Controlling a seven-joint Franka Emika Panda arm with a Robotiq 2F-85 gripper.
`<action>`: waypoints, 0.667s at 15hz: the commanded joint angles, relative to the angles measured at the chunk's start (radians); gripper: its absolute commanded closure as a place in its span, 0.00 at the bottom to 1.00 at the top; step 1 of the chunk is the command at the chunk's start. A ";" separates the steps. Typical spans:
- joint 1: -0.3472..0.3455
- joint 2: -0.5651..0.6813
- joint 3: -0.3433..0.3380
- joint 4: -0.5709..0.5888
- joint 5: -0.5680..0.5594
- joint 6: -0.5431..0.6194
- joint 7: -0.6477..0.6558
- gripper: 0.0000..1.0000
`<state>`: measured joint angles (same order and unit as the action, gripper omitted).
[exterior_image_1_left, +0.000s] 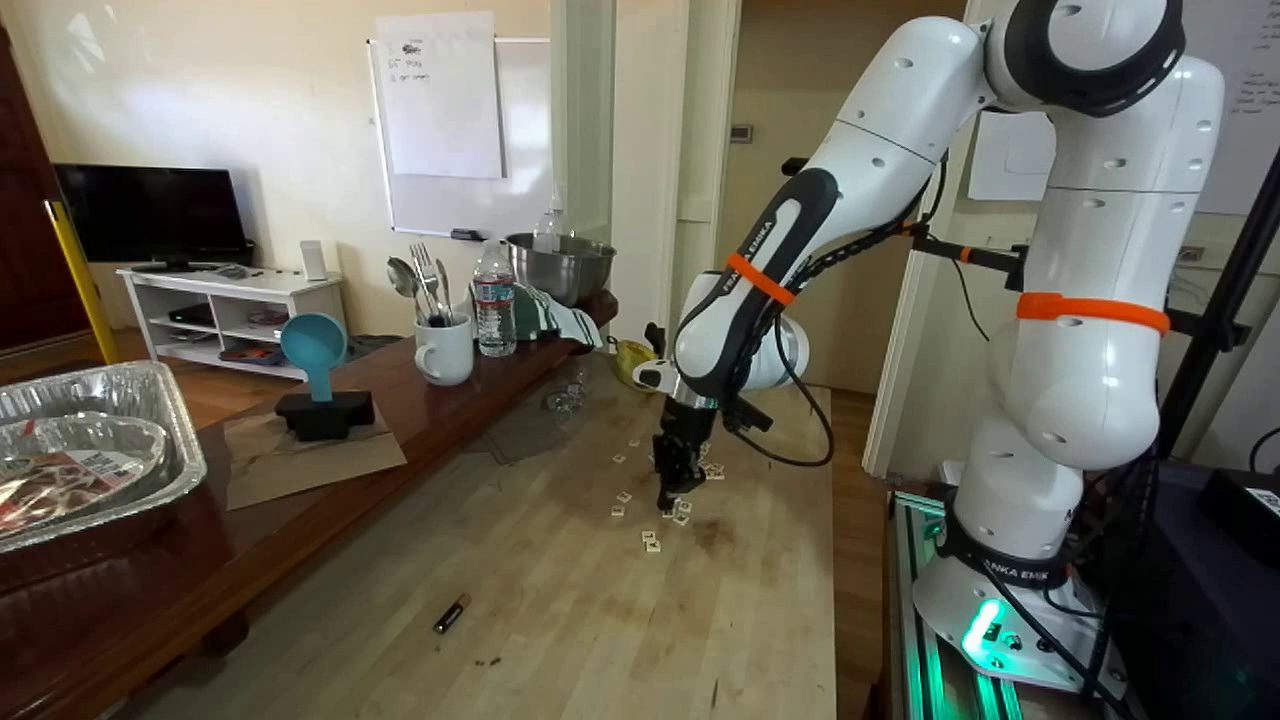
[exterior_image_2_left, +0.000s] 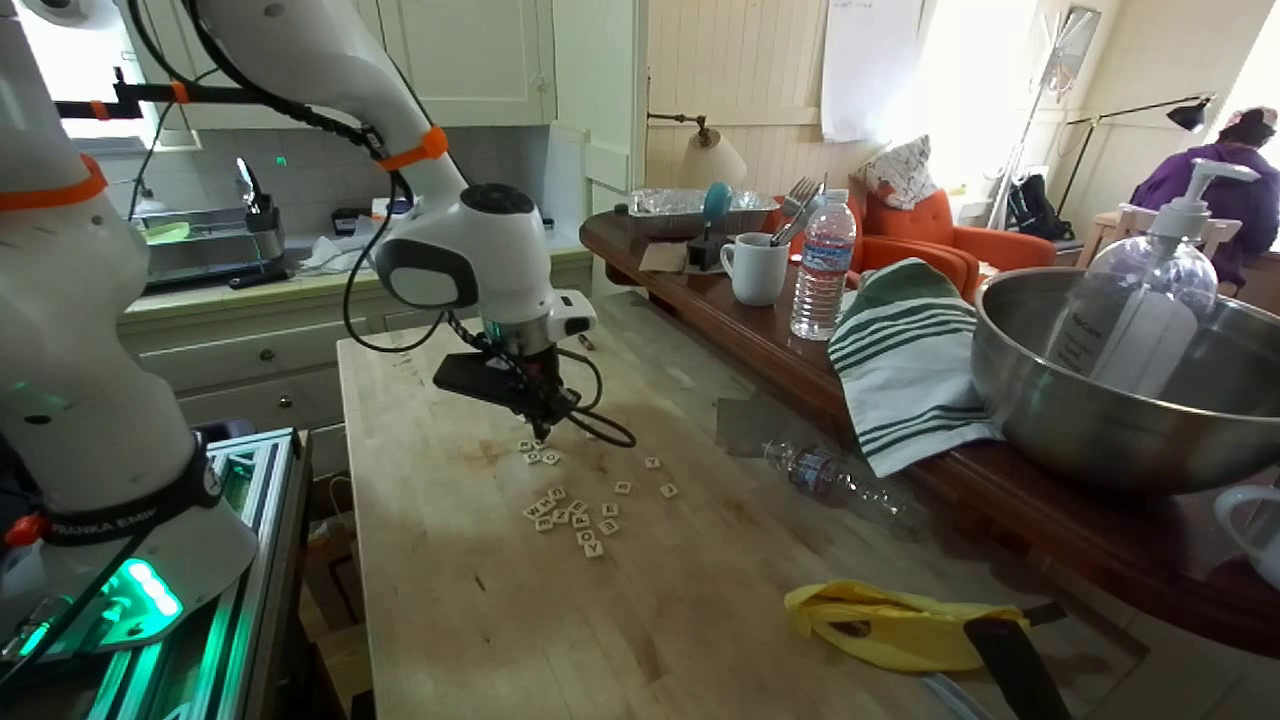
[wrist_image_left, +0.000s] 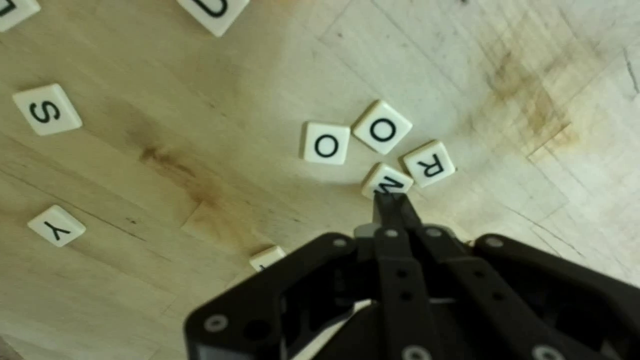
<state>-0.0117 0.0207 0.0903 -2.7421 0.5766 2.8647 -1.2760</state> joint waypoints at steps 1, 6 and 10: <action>0.004 0.045 0.004 0.000 0.012 0.041 -0.041 1.00; 0.003 0.071 0.009 0.000 0.032 0.096 -0.033 1.00; -0.005 0.084 0.007 0.001 0.049 0.153 -0.003 1.00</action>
<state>-0.0126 0.0566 0.0950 -2.7429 0.5829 2.9515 -1.2760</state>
